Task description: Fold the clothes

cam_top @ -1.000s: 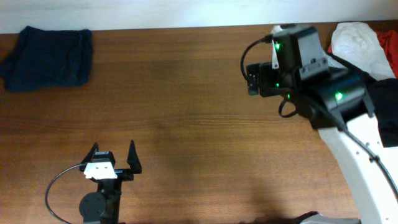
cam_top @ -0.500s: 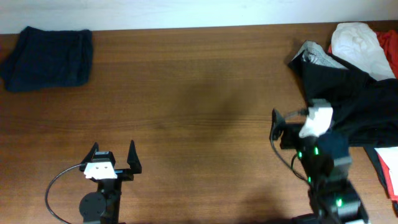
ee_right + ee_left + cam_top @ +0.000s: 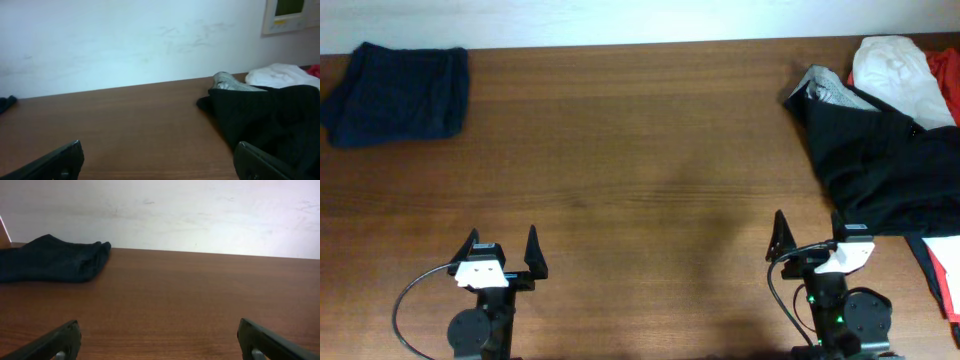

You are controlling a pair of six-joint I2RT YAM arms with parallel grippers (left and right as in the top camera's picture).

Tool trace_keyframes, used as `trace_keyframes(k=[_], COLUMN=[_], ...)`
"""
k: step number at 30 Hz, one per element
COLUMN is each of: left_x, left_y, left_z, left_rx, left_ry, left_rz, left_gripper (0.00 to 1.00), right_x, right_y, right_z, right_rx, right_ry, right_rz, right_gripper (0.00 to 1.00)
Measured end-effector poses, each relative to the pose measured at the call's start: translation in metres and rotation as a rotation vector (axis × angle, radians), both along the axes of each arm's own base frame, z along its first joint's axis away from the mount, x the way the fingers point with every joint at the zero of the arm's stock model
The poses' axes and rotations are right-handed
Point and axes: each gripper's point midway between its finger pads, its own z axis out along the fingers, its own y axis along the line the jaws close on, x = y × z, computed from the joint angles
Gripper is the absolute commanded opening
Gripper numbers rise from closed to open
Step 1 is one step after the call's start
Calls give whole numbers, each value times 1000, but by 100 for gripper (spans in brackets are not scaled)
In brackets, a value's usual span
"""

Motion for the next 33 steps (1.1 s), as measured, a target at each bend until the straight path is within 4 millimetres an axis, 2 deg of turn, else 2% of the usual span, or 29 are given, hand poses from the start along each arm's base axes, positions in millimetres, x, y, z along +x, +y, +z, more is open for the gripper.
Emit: trace_keyframes(k=[2,8,14,17,33], left_x=[0,0,0,0,0], left_y=[0,0,0,0,0], left_z=[0,0,0,0,0], left_rx=[0,0,0,0,0], left_ry=[0,0,0,0,0], left_rz=[0,0,0,0,0], left_gripper=[99,99,99,99,99], right_x=[-1,6,9,8,8], right_y=[1,2,0,-1,-2], right_z=[-2,-26,-29,-47,-47], right_rx=[-2,-12,-14,-14,-15], right_ry=[-10,-36,-60,12,12], right_rz=[9,14,5,-2,-10], right_gripper=[99,99,99,99,99])
